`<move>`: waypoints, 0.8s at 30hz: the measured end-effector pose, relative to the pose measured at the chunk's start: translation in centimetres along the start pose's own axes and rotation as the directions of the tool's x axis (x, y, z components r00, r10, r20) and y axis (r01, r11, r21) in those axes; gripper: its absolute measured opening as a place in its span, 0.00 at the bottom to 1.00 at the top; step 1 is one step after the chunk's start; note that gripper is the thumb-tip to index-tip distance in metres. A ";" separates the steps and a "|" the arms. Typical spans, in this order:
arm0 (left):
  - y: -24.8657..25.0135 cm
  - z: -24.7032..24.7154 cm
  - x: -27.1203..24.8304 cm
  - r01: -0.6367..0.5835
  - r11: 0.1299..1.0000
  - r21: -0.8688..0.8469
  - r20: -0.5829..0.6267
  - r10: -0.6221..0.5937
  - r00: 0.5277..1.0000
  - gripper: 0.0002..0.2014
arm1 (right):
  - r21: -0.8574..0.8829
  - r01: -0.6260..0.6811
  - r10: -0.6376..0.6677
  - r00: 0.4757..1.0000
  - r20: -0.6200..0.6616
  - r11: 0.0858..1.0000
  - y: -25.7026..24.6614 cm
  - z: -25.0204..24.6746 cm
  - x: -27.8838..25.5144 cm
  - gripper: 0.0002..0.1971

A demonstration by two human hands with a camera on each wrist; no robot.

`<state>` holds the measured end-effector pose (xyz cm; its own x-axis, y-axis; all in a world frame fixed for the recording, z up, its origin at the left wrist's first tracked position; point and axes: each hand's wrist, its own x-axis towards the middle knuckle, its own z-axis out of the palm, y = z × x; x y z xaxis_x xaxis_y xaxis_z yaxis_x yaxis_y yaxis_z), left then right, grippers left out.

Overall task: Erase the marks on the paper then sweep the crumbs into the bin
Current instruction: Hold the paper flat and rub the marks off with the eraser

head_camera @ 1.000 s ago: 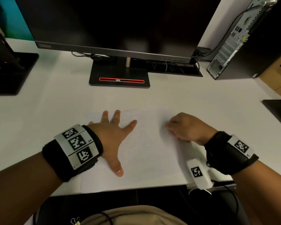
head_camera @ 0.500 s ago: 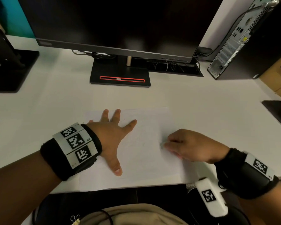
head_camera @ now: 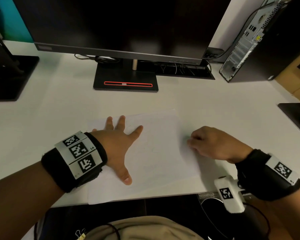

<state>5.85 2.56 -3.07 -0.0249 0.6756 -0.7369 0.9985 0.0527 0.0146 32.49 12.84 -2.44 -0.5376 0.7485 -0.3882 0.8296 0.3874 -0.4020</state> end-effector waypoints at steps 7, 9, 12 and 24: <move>-0.1 0.0 -0.1 0.006 1.000 -0.008 -0.001 -0.006 1.000 0.78 | -0.058 -0.027 0.024 0.998 -0.054 0.998 -0.6 -0.5 0.3 0.20; -0.2 -0.1 -0.1 0.010 1.000 -0.008 0.007 -0.010 1.000 0.79 | 0.303 -0.019 0.048 0.995 -0.088 0.953 -1.5 -0.9 0.6 0.19; 0.0 0.0 -0.1 0.013 1.000 -0.005 0.018 -0.012 1.000 0.79 | 0.806 -0.257 -0.071 0.936 0.345 0.533 -4.4 1.4 0.1 0.13; 0.2 1.2 -1.4 -0.164 0.984 -0.066 -0.102 0.157 0.982 0.55 | 0.909 0.058 0.271 0.945 -0.183 0.412 0.4 -0.1 0.5 0.09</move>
<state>6.09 0.69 -2.84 0.1272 0.7466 -0.6530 0.9837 -0.0107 0.1795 32.52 13.43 -2.72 -0.2562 0.9106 -0.3242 0.1741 -0.2864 -0.9422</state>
